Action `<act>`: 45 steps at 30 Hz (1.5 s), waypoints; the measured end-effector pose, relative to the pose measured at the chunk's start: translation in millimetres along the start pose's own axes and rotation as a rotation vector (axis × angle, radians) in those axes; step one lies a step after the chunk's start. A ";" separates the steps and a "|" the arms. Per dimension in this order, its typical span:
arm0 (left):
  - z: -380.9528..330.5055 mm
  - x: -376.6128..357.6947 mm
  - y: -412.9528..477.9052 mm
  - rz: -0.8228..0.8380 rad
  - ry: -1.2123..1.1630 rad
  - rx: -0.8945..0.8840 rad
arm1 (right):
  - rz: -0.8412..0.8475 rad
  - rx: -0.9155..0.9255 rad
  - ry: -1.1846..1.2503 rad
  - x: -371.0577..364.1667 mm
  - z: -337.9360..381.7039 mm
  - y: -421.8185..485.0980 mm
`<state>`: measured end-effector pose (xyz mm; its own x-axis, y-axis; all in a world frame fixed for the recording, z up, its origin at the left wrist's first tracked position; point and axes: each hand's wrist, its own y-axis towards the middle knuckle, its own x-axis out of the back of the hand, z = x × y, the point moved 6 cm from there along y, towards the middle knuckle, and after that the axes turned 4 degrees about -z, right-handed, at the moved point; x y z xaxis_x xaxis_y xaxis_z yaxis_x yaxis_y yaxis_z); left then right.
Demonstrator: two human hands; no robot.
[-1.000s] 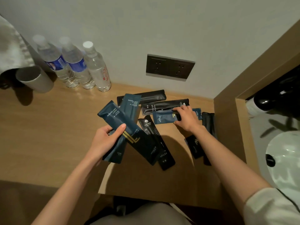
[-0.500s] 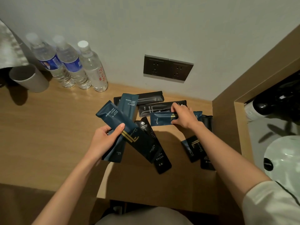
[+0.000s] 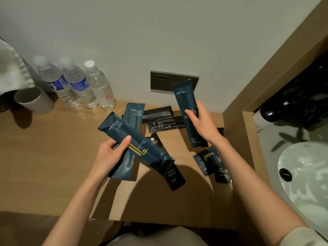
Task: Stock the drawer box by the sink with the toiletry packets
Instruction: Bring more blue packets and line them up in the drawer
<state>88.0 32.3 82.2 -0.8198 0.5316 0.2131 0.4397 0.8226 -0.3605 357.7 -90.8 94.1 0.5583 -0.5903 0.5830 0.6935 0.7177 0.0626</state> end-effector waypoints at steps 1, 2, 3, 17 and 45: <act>-2.3 0.5 -3.5 0.007 -0.002 -0.012 | -0.016 -0.019 0.041 4.7 7.4 -11.7; -3.3 1.3 -7.3 0.015 0.003 -0.024 | -0.030 -0.036 0.068 8.5 13.8 -25.3; -3.5 1.9 -11.7 0.026 0.015 -0.037 | -0.041 -0.053 0.090 11.2 19.1 -40.2; 74.0 25.5 -106.6 0.375 0.182 -0.063 | -0.204 -0.674 0.504 -39.5 14.7 -320.5; 174.1 -225.3 -541.5 1.156 0.448 -0.341 | -1.094 -0.928 0.565 133.4 -74.4 -871.0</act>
<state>-29.4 -568.1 71.4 0.2636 0.9334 0.2434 0.9346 -0.1847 -0.3041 -138.0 -822.1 57.1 -0.4496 -0.8698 0.2031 0.7761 -0.4929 -0.3933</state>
